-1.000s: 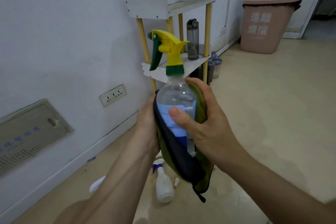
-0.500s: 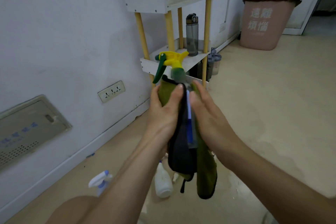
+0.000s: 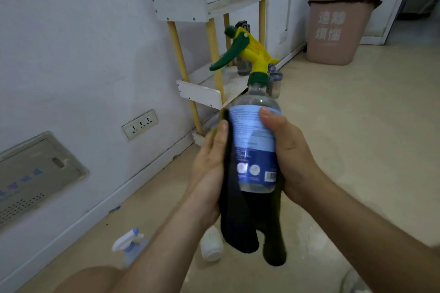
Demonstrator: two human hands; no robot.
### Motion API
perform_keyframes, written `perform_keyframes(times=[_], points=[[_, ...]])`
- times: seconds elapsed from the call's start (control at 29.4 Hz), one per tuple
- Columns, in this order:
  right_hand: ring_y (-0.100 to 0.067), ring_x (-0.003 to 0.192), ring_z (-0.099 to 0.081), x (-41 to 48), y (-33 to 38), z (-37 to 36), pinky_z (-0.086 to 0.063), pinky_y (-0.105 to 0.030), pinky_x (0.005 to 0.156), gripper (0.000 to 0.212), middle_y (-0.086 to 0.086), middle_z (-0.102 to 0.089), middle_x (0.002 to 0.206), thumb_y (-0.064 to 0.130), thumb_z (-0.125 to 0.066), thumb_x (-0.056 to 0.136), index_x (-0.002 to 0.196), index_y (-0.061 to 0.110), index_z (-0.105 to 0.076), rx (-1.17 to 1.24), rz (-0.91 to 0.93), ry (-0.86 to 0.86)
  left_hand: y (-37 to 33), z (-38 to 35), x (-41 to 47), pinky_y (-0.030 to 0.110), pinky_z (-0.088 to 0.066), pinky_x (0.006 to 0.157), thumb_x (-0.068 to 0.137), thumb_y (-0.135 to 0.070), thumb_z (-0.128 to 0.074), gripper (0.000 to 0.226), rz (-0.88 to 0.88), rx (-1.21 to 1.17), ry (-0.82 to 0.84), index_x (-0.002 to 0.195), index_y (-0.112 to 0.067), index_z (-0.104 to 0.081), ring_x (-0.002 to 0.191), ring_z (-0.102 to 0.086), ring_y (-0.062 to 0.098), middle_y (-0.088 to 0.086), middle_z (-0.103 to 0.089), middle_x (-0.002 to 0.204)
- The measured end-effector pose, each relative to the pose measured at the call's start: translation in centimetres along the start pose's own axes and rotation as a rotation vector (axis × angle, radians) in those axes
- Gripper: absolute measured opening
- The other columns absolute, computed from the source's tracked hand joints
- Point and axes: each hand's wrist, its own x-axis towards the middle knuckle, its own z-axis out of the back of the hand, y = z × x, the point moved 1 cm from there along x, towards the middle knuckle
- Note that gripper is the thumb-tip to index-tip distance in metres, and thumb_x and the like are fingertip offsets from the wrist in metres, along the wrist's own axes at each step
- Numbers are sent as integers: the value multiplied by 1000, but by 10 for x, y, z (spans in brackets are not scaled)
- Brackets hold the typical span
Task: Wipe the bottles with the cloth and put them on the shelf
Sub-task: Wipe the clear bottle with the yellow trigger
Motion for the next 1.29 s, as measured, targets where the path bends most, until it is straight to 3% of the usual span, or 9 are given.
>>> perform_keyframes(times=[0.17, 0.27, 0.37, 0.51, 0.65, 0.78, 0.99, 1.12, 1.29], points=[[-21, 116, -50, 5, 9, 5, -38, -44, 104, 49, -6, -52, 118, 74, -38, 74, 114, 58, -59, -566, 204, -34, 3, -6, -10, 39, -59, 78, 71, -46, -77, 68, 56, -91, 112, 129, -18, -55, 101, -70, 30, 15, -70, 115], [-11, 110, -32, 4, 11, 0, -25, -29, 95, 69, 5, -29, 116, 63, -23, 92, 154, 33, -26, -1059, 368, -114, 2, -7, -6, 36, -59, 76, 73, -46, -78, 52, -91, 33, -103, 117, -28, -59, 93, -72, 19, 1, -74, 103], [-11, 121, -47, -1, 7, -7, -34, -24, 101, 49, 3, -42, 131, 48, -42, 100, 146, 32, -38, -648, 147, 20, -1, -8, -6, 26, -52, 76, 87, -51, -63, 29, -278, 513, -298, 112, -39, -57, 88, -66, 3, -15, -70, 93], [-16, 119, -60, 3, -5, -8, -41, -46, 111, 62, 6, -62, 131, 71, -53, 82, 131, 32, -56, -168, -139, 12, 2, -2, -8, 31, -39, 71, 100, -47, -33, 31, -514, 1061, -403, 105, -27, -56, 86, -56, 15, -8, -62, 92], [6, 110, -57, 0, -11, -11, -35, -32, 113, 41, 27, -61, 112, 75, -43, 86, 110, 46, -58, -304, -43, 9, 0, -11, -9, 27, -40, 96, 102, -48, -35, 38, -340, 614, -255, 133, -32, -52, 114, -54, 7, -13, -59, 119], [23, 90, -55, -11, -18, -17, -38, 5, 71, 38, 20, -58, 115, 49, -45, 96, 130, 34, -51, -373, -48, 134, -19, -5, 0, 20, -37, 84, 100, -46, -40, 35, -213, 476, -282, 123, -25, -56, 99, -58, 6, -11, -60, 103], [-1, 98, -66, -13, -9, -20, -49, -9, 81, 51, 3, -67, 117, 60, -53, 79, 120, 30, -60, -470, -71, 321, -31, 7, 9, 33, -42, 102, 101, -47, -37, 43, -289, 453, -380, 138, -27, -49, 115, -57, 16, -4, -61, 123], [-12, 103, -67, -14, 0, -11, -51, -31, 96, 71, 5, -69, 114, 79, -57, 59, 119, 41, -59, -529, -109, 367, -36, 19, 14, 38, -43, 89, 102, -52, -27, 50, -342, 810, -438, 96, -16, -62, 105, -59, 31, 8, -65, 103], [-14, 75, -74, -14, 16, 0, -58, -26, 62, 59, 4, -76, 89, 50, -77, 57, 112, 42, -60, -417, -199, 410, -56, 33, 5, 26, -30, 62, 105, -38, -29, 43, -677, 879, -590, 79, -21, -59, 64, -49, 10, 1, -55, 67]])
